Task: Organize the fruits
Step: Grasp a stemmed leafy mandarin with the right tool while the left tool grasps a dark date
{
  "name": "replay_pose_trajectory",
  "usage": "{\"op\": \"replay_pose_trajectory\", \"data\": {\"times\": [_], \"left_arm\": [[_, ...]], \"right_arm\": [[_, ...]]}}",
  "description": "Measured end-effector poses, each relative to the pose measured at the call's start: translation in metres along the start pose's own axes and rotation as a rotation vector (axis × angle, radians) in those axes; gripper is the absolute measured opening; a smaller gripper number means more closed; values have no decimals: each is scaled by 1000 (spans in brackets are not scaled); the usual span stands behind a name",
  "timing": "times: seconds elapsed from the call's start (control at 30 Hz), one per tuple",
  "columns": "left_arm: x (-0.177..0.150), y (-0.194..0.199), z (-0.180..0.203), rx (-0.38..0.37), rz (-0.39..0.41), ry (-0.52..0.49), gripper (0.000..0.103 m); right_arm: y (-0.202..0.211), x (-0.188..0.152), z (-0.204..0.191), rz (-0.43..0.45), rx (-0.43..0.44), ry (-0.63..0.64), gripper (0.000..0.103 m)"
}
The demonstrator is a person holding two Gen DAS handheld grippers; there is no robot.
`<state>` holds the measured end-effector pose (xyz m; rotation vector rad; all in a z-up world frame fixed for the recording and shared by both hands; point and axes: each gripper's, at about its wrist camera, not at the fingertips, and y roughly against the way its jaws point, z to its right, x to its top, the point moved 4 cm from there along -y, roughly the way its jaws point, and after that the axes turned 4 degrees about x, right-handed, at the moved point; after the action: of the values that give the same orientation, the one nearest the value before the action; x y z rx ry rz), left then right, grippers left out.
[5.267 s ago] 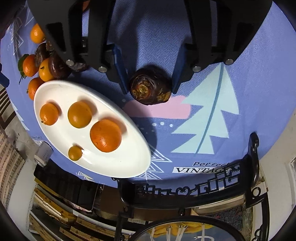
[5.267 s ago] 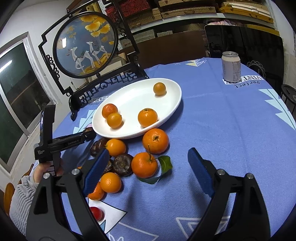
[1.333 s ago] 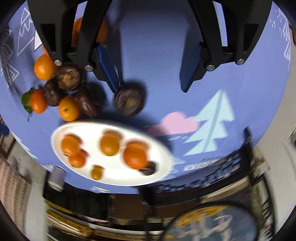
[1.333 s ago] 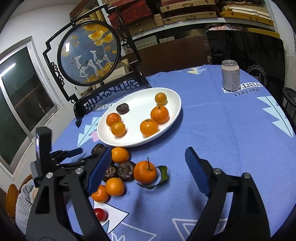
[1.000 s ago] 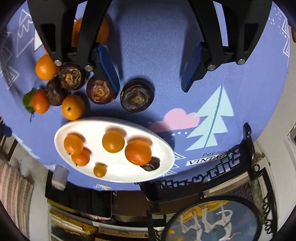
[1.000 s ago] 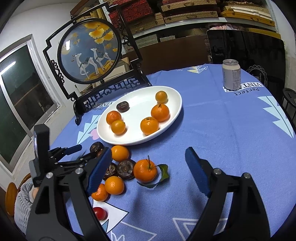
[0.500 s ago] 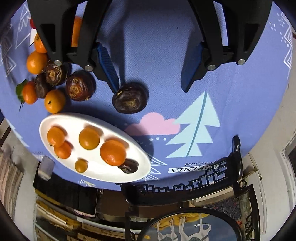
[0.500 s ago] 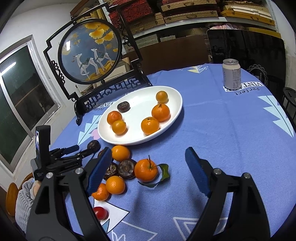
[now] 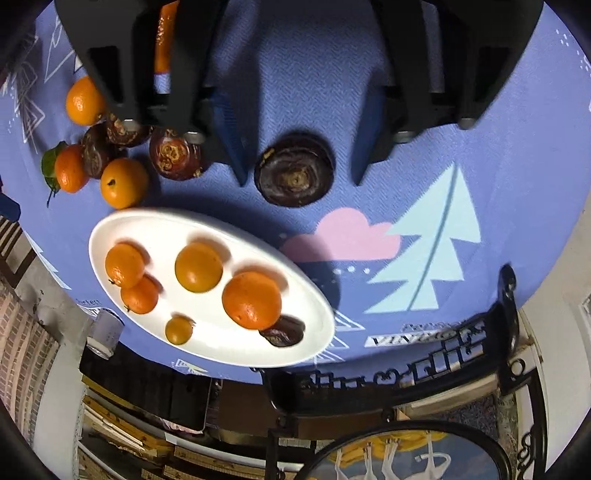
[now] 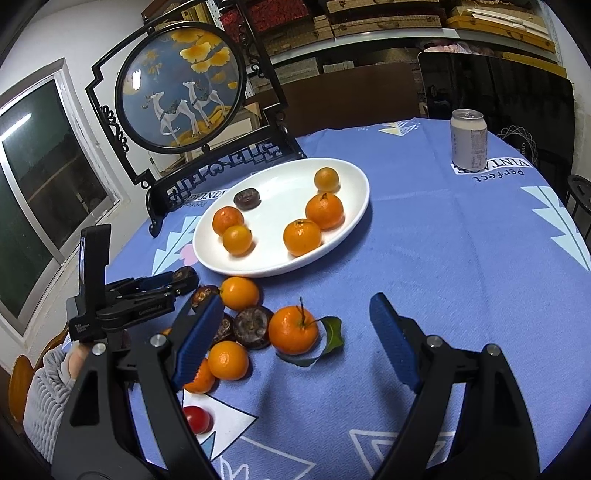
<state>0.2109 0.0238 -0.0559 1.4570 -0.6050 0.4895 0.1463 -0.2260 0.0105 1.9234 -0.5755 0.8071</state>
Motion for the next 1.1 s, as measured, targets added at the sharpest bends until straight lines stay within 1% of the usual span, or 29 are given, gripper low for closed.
{"op": "replay_pose_trajectory", "data": {"times": [0.03,0.13,0.27,0.37,0.47,0.5,0.6,0.63,0.77,0.83,1.03,1.1], "left_arm": [[0,0,0,-12,-2,0,44],[-1,1,1,-13,4,-2,42],[-3,8,-2,9,21,-4,42],[-5,12,-6,8,23,8,42],[-6,12,-7,4,22,12,42],[-6,11,-6,4,18,11,42],[-7,8,-7,-3,5,14,42],[-7,8,-8,-4,6,17,42],[-7,6,-7,-8,0,17,42],[-7,6,-7,-9,-1,16,42],[-7,8,-6,-16,7,13,42],[-7,12,-6,-6,21,14,42]], "right_arm": [[0,0,0,-4,2,-1,83],[-3,-2,1,-19,-2,-1,83],[-11,-7,2,-59,-41,19,83],[-23,-16,-1,-102,-65,55,81],[-32,-23,-7,-126,-82,97,75],[-35,-25,-8,-129,-84,103,72],[-45,-27,-5,-148,-68,86,54],[-48,-27,-2,-152,-60,73,51],[-54,-29,1,-165,-26,39,49],[-56,-29,-1,-163,-20,43,42],[-55,-28,-2,-150,-19,42,39],[-45,-22,-1,-119,-30,45,39]]}}
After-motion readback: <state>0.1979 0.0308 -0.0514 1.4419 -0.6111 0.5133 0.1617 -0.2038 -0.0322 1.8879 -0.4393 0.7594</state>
